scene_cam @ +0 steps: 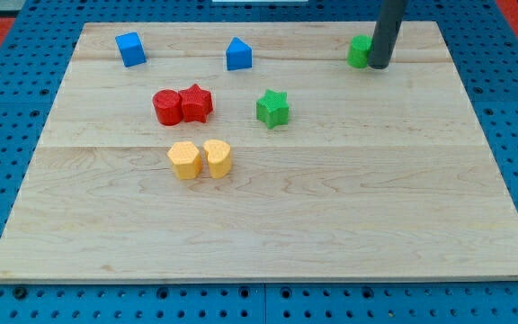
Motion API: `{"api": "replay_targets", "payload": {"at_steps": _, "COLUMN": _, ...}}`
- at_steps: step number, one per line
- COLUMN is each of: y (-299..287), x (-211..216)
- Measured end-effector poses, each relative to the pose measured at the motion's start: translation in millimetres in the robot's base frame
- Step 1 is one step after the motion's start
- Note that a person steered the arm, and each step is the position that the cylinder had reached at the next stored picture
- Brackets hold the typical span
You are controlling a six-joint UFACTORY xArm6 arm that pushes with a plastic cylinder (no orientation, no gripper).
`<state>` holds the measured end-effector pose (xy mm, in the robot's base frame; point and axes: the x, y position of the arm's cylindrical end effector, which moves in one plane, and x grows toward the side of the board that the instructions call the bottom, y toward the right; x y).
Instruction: Push green star slightly towards up of the board
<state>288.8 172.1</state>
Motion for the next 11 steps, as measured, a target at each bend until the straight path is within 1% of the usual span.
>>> {"api": "replay_targets", "payload": {"at_steps": 1, "y": 13, "x": 70}}
{"api": "replay_targets", "payload": {"at_steps": 2, "y": -5, "x": 115}}
{"api": "replay_targets", "payload": {"at_steps": 3, "y": -50, "x": 124}}
{"api": "replay_targets", "payload": {"at_steps": 4, "y": -111, "x": 114}}
{"api": "replay_targets", "payload": {"at_steps": 5, "y": -126, "x": 123}}
{"api": "replay_targets", "payload": {"at_steps": 7, "y": -166, "x": 119}}
{"api": "replay_targets", "payload": {"at_steps": 9, "y": -167, "x": 43}}
{"api": "replay_targets", "payload": {"at_steps": 11, "y": -142, "x": 56}}
